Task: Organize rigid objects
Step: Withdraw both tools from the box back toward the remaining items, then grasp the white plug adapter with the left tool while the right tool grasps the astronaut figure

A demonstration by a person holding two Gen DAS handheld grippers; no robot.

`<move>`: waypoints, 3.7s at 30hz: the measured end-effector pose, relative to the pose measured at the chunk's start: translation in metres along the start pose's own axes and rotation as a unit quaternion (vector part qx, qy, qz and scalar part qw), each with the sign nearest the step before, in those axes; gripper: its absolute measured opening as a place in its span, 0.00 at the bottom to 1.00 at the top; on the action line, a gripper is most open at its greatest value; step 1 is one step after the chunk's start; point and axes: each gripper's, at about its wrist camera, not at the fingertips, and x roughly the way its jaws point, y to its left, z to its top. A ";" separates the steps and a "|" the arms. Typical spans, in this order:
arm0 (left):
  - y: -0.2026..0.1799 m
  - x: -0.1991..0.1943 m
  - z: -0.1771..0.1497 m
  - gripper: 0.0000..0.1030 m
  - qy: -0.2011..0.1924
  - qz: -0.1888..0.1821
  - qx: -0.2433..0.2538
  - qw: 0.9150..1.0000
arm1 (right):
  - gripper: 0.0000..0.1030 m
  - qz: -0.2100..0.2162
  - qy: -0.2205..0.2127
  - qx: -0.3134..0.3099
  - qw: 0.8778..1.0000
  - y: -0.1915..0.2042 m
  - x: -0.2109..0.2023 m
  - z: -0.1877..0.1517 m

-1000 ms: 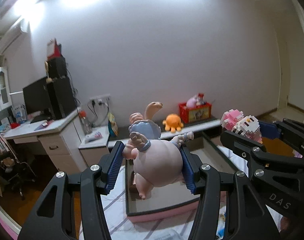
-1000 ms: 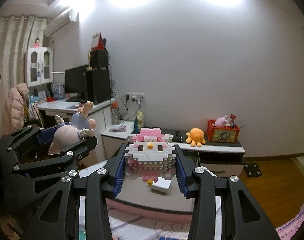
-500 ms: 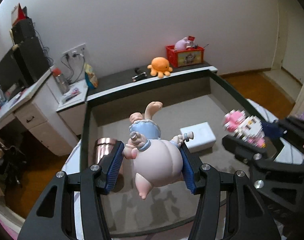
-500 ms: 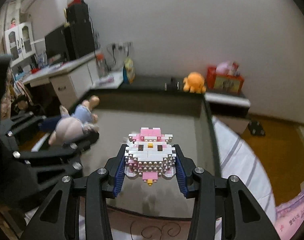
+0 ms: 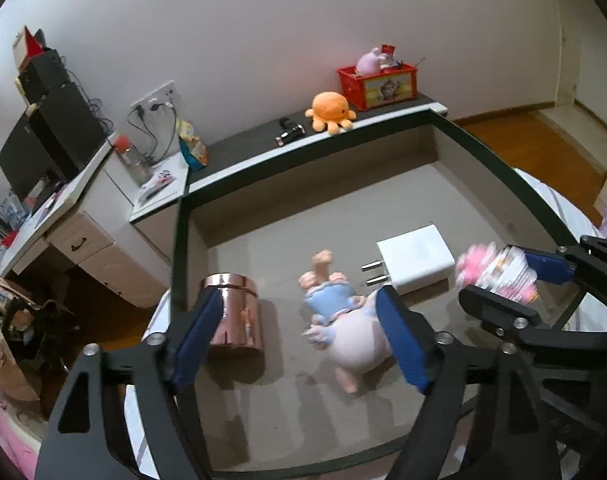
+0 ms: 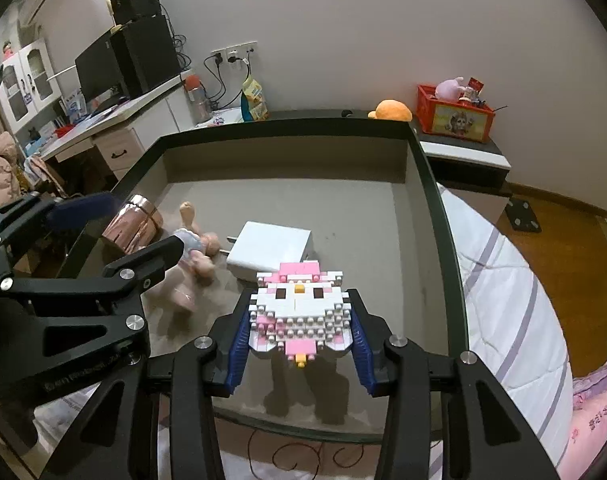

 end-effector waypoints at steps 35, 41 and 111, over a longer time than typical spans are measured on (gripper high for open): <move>0.003 -0.275 -0.177 1.00 -0.253 0.038 -0.139 0.957 | 1.00 -0.044 -0.294 -0.063 0.953 0.090 -0.268 -0.143; -0.005 -0.282 -0.186 1.00 -0.248 0.043 -0.136 0.958 | 1.00 -0.059 -0.300 -0.059 0.950 0.091 -0.279 -0.159; -0.002 -0.144 -0.226 0.60 -0.058 -0.049 -0.126 0.989 | 1.00 -0.023 -0.097 -0.019 0.995 0.056 -0.113 -0.149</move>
